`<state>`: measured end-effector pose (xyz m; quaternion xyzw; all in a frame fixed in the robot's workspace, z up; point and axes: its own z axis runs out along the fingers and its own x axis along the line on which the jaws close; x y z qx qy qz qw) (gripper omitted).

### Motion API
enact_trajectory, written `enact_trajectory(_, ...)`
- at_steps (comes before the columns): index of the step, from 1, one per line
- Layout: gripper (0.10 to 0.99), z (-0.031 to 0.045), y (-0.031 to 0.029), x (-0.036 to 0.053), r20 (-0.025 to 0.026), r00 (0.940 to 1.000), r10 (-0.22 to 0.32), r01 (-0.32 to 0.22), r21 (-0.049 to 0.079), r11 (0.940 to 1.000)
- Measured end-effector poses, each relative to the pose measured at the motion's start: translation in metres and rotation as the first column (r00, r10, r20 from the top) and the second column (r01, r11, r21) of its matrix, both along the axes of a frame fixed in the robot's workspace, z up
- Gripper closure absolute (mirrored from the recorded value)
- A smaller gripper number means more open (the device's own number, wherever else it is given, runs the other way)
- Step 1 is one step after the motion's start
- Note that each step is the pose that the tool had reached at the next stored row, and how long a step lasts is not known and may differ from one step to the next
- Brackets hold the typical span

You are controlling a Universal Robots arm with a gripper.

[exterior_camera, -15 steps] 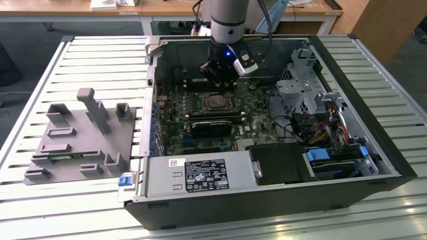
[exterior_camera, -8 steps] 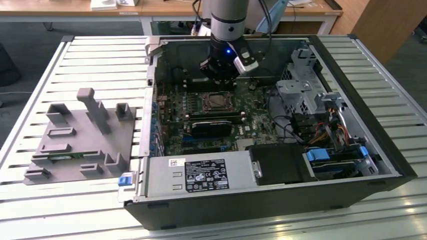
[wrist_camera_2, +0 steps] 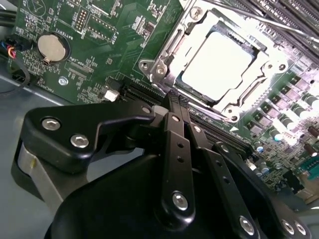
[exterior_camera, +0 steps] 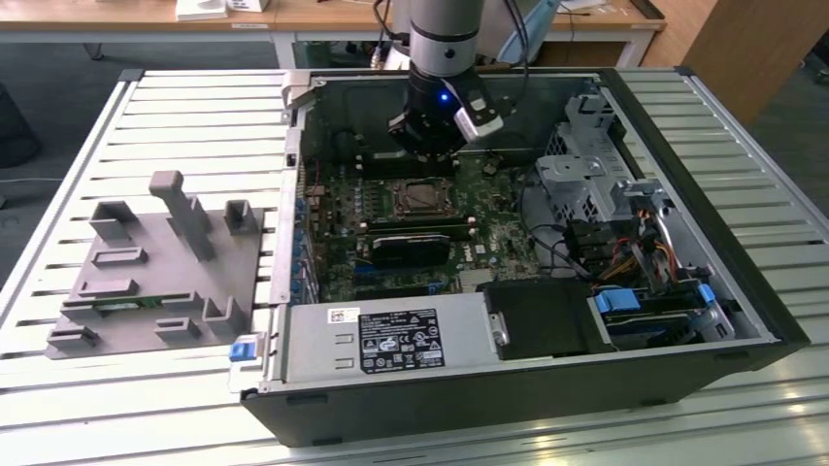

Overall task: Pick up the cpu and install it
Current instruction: 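Install the first cpu locking lever, then install the second cpu locking lever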

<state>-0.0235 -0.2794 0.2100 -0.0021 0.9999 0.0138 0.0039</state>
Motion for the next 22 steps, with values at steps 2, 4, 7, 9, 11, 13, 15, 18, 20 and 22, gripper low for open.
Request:
enact_trajectory(2,0.980,0.0000,-0.0006,0.0000,0.0000,1.0000,0.000,0.000,0.000,1.0000)
enact_trajectory(4,0.980,0.0000,-0.0012,0.0000,0.0000,1.0000,0.000,0.000,0.000,1.0000)
enact_trajectory(7,0.980,0.0000,-0.0021,0.0001,0.0000,1.0000,0.000,0.000,0.000,1.0000)
enact_trajectory(9,0.980,0.0000,-0.0027,0.0001,0.0000,1.0000,0.000,0.000,0.000,1.0000)
enact_trajectory(11,0.980,0.0000,-0.0034,0.0001,0.0001,1.0000,0.000,0.000,0.000,1.0000)
enact_trajectory(13,0.980,0.0000,-0.0042,0.0001,0.0000,1.0000,0.000,0.000,0.000,1.0000)
enact_trajectory(15,0.980,0.0000,-0.0050,0.0002,0.0000,1.0000,0.000,0.000,0.000,1.0000)
enact_trajectory(18,0.980,0.0000,-0.0061,0.0001,0.0000,1.0000,0.000,0.000,0.000,1.0000)
enact_trajectory(20,0.980,0.0000,-0.0074,0.0002,0.0001,1.0000,0.000,0.000,0.000,1.0000)
enact_trajectory(22,0.980,0.0000,-0.0090,0.0002,0.0000,1.0000,0.000,0.000,0.000,1.0000)
